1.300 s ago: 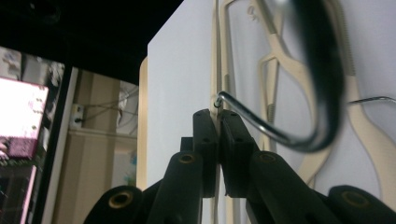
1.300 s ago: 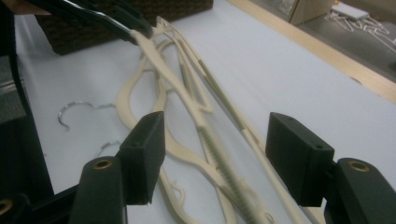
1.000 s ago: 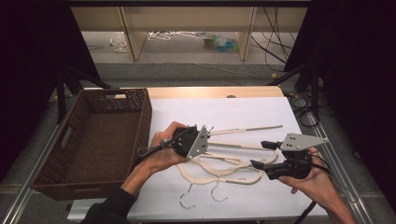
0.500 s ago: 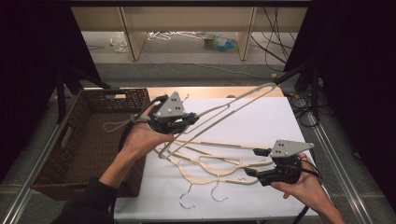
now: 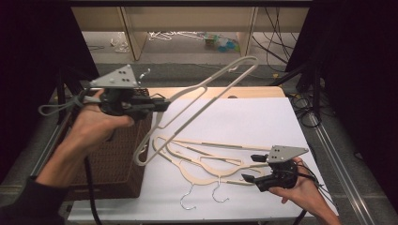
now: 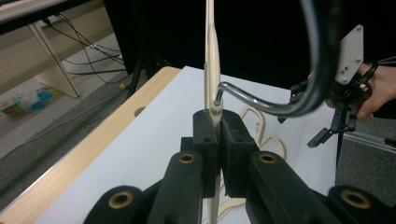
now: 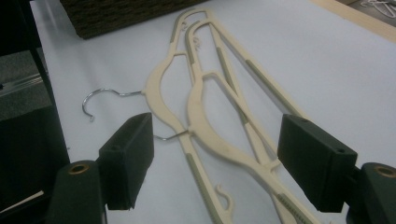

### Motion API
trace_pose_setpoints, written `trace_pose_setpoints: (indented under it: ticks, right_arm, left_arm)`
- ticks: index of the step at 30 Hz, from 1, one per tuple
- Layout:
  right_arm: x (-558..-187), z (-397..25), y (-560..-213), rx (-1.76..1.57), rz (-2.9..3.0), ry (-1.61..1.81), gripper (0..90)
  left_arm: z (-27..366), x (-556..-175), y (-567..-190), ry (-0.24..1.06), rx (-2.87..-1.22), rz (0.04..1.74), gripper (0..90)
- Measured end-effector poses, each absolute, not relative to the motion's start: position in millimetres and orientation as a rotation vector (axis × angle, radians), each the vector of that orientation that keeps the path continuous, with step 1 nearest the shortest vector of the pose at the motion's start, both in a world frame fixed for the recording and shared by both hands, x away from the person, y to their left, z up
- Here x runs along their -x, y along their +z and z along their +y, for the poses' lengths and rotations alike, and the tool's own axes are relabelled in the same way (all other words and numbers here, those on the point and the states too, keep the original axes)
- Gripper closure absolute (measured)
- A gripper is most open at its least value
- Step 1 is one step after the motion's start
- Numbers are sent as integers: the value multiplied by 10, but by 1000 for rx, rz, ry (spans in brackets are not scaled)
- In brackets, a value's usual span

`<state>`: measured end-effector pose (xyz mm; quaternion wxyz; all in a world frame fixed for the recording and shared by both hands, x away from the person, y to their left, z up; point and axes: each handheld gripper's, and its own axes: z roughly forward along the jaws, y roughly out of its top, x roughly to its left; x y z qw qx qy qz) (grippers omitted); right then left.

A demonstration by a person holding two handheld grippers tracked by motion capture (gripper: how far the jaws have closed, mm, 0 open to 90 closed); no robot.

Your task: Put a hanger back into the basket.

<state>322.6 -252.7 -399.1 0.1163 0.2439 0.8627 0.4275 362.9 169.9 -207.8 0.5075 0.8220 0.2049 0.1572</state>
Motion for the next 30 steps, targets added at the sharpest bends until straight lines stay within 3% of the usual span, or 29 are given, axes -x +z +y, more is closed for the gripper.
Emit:
trace_pose_setpoints:
  ticks: [10,30]
  right_arm:
    - [-3214,-2557,-4049,-715,2519,1250,270]
    - [-3191,-2603,-4157,-745,2536,1233,263]
  left_arm:
    - [2371,-3600,-1939,524,-1973,619,857]
    - [3338,-3776,-2592,615,-2086,867,857]
